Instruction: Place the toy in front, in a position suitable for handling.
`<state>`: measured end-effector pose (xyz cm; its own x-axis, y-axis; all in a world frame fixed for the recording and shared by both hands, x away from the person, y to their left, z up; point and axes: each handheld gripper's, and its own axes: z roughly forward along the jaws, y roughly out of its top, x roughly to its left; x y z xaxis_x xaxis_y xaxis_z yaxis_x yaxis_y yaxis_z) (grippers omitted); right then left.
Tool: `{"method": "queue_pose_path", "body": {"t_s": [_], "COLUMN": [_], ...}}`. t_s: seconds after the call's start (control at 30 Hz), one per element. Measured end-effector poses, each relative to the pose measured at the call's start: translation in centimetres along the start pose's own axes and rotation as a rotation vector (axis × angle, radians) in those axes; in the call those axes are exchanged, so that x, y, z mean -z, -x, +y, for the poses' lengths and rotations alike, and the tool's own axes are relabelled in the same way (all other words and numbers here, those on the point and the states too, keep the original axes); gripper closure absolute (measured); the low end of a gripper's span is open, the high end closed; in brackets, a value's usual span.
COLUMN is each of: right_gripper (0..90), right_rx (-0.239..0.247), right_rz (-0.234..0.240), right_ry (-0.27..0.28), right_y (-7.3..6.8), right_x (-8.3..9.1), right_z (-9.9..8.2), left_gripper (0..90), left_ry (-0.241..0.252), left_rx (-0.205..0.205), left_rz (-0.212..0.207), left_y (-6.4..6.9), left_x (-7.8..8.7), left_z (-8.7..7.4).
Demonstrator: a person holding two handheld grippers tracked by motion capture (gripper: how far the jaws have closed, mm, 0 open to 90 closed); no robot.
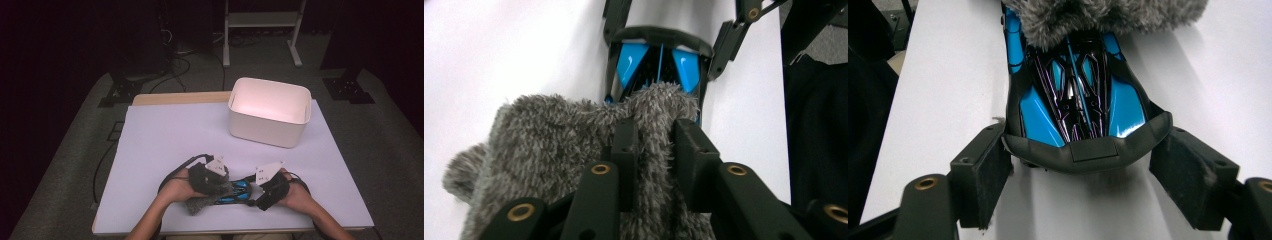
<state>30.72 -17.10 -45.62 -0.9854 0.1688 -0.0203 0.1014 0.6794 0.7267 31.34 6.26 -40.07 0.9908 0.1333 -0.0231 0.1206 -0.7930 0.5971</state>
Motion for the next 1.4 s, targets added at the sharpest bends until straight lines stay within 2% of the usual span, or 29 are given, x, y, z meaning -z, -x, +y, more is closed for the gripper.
{"method": "queue_pose_path", "body": {"t_s": [0.27,0.43,0.5,0.67,0.77,0.93,1.03,1.17,1.2,1.23,1.3,1.37,1.4], "right_gripper": [23.7,23.6,23.7,23.8,23.6,23.6,23.9,24.6,24.8,24.9,24.9,24.9,24.9], "right_rx": [-0.001,-0.010,-0.019,-0.022,-0.022,-0.026,-0.027,-0.020,-0.017,-0.012,-0.008,-0.009,-0.009], "right_rz": [0.011,0.015,0.026,0.027,0.026,0.027,0.030,0.031,0.028,0.027,0.028,0.028,0.028], "right_ry": [0.007,0.011,0.017,0.013,0.013,0.013,0.012,0.011,0.007,0.002,-0.001,-0.003,-0.003], "right_y": [0.0,0.1,0.1,0.1,0.2,0.2,0.2,0.1,0.1,0.1,0.1,0.1,0.1], "right_x": [-0.4,-0.6,-0.6,-0.7,-0.7,-0.7,-0.8,-0.9,-0.9,-1.0,-1.1,-1.1,-1.1], "right_z": [0.1,0.2,0.1,0.1,0.2,0.1,0.1,0.1,0.1,0.2,0.2,0.2,0.2], "left_gripper": [77.3,77.1,76.5,76.6,76.1,76.2,78.1,77.9,78.3,78.6,78.7,78.8,78.9], "left_ry": [-0.009,0.002,-0.005,-0.021,-0.008,0.004,0.005,0.024,0.035,0.044,0.038,0.026,0.026], "left_rx": [-0.070,-0.104,-0.098,-0.085,-0.049,-0.045,-0.043,-0.044,-0.030,-0.033,-0.030,-0.035,-0.035], "left_rz": [-0.035,-0.059,-0.042,-0.032,-0.041,-0.042,-0.071,-0.087,-0.126,-0.145,-0.125,-0.085,-0.085], "left_y": [0.6,0.4,0.3,-0.3,-0.9,-0.8,-0.6,-0.3,-0.3,-0.2,-0.2,-0.3,-0.3], "left_x": [-2.1,-3.6,-3.8,-3.9,-3.7,-3.8,-4.1,-3.6,-3.4,-3.2,-3.2,-3.2,-3.2], "left_z": [2.5,4.1,4.4,4.3,4.1,4.3,4.2,3.8,3.7,3.5,3.4,3.4,3.4]}}
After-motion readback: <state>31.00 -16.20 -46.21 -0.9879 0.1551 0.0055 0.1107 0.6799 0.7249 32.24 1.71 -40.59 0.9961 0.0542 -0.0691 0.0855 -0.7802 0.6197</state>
